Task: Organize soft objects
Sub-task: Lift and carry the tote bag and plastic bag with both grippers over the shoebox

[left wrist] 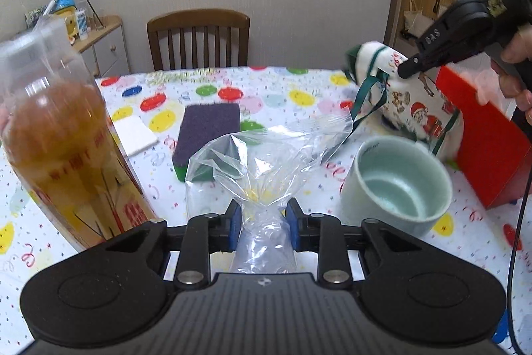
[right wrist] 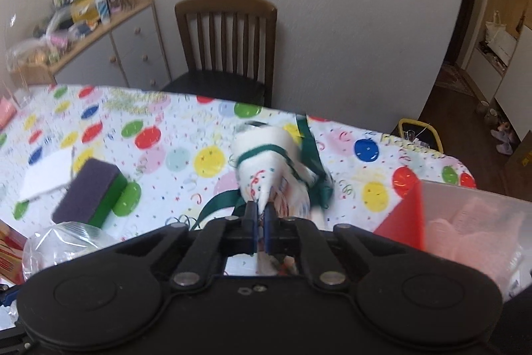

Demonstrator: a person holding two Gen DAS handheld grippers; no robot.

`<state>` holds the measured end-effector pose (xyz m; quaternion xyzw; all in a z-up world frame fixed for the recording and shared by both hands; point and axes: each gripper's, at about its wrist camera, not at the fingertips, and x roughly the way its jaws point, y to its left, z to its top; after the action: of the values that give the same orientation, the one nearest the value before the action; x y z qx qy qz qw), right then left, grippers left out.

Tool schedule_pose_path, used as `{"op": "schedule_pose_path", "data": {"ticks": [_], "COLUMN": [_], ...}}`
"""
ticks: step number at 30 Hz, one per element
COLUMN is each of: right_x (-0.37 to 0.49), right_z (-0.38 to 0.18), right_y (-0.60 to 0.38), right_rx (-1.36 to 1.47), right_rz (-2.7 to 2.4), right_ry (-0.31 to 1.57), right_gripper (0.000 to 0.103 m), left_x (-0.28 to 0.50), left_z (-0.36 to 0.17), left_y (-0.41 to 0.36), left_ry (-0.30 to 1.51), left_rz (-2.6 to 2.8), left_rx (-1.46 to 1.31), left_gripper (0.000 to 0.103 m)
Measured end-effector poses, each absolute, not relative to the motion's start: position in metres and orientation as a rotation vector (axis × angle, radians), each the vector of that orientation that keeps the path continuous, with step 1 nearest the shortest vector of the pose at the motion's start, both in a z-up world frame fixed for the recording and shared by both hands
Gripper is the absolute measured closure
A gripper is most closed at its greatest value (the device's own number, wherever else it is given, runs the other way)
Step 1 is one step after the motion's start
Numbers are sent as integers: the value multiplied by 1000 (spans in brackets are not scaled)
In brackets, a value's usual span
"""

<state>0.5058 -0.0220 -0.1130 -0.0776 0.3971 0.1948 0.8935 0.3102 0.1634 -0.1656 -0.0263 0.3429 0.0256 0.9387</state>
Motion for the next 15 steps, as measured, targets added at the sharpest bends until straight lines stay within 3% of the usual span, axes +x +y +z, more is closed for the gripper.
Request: {"op": "schedule_pose_path", "data": {"ticks": [15], "right_x": [450], "right_z": [-41], "right_y": [-80], "right_rx": [66], "right_rz": [413], "right_ry": [751], "right_gripper": [101], "left_x": [296], "left_z": [-92], "left_y": [161], "left_ry": [637], "left_rz": [11], "left_rx": [-124], "left_gripper": [76]}}
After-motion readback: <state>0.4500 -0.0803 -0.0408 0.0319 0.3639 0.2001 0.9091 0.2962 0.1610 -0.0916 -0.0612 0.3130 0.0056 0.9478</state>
